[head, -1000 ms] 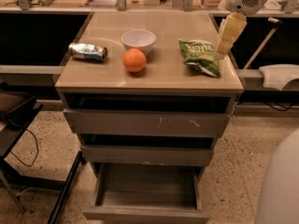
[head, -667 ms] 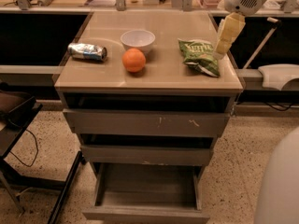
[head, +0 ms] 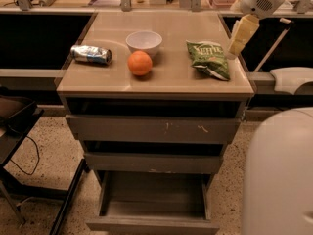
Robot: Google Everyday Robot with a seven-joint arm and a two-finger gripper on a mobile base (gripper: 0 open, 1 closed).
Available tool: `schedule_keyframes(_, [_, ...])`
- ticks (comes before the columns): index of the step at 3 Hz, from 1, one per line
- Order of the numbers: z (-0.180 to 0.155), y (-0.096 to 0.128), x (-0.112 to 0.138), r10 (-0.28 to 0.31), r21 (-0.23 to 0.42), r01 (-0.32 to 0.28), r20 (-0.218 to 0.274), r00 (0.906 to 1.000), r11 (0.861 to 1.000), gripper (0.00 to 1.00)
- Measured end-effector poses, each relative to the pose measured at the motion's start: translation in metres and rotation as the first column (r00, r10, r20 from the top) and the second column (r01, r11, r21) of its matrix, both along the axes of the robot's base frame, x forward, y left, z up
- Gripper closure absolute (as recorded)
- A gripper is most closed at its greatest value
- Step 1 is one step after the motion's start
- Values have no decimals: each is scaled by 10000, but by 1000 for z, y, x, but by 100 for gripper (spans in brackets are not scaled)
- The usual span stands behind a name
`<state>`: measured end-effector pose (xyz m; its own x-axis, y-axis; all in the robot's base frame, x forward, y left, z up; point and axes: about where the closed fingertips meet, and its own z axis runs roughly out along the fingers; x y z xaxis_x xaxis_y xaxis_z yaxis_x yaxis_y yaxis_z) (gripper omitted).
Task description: Place green jalapeno chip bag into bottom drawer
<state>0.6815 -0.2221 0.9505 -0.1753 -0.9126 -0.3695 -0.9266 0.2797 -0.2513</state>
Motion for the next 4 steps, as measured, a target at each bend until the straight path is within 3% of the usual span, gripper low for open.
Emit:
schedule_keyframes(2, [-56, 18, 46, 291, 1713, -235, -303, 9991, 9849, 0])
schedule_keyframes(3, [-76, 12, 55, 140, 2089, -50, -418, 9990, 9779, 0])
schedule_keyframes(4, [-82, -5, 57, -279, 2029, 353, -395, 9988, 9786, 0])
